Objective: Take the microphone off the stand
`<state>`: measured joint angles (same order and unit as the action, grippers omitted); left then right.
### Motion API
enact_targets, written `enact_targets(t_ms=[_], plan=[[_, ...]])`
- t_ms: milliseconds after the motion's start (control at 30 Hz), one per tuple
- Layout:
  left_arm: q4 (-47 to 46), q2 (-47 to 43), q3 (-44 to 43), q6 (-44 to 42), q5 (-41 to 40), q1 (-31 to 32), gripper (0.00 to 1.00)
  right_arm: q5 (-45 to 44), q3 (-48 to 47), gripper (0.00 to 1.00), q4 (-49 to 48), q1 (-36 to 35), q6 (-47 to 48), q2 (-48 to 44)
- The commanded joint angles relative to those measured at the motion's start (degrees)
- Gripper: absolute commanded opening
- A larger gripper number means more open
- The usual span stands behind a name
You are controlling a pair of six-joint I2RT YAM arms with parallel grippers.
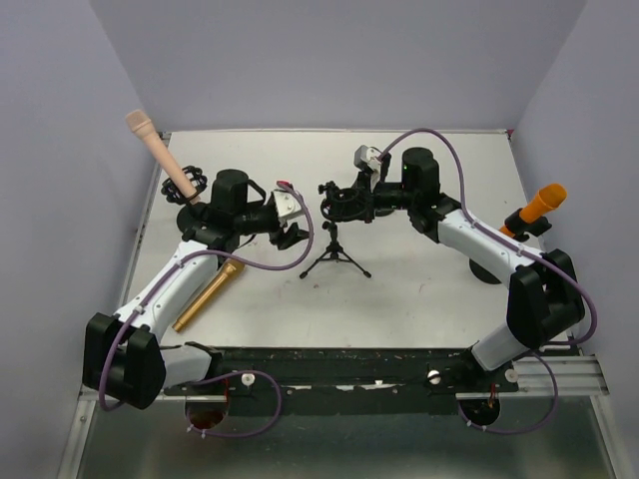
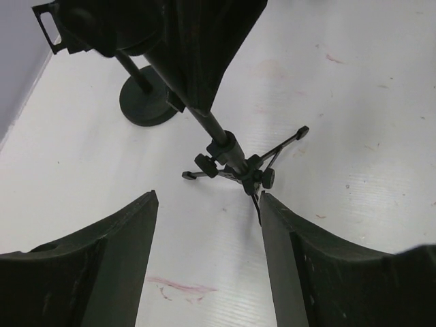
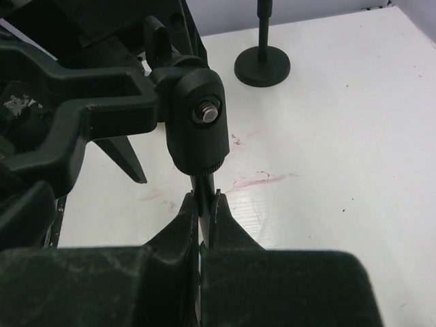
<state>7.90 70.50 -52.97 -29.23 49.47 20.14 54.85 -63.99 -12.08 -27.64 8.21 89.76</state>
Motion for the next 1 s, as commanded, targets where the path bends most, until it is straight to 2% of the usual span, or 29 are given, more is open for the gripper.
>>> enact_targets(t_ms=[0,133,267,433,633,833,967], plan=[[1.14,2.36,-2.75,-14.58,0.27,2.27,0.68,1.22,-1.58,0.01,5.83,0.48,-0.56,0.68],[2.73,4.56,-3.46,-27.51,-1.04,4.46,0.64,1.84,-2.37,0.01,7.42,0.48,0.49,0.95],[2.47,6.58,-3.46,-36.31,-3.24,6.05,0.58,1.75,-2.37,0.01,7.42,0.48,0.58,1.12],[6.42,8.34,-4.51,-45.55,-3.86,6.67,0.55,1.31,-2.37,0.01,7.42,0.48,0.67,0.95],[7.66,10.01,-4.42,-50.57,-5.35,7.81,0.51,1.14,-2.20,0.01,7.33,0.48,0.58,0.95],[2.91,11.67,-2.93,-50.83,-8.68,9.83,0.49,1.31,-2.20,0.01,7.42,0.48,0.49,0.86],[0.28,13.17,-2.31,-51.36,-12.46,10.80,0.40,1.05,-1.85,0.01,6.98,0.48,0.32,0.51]])
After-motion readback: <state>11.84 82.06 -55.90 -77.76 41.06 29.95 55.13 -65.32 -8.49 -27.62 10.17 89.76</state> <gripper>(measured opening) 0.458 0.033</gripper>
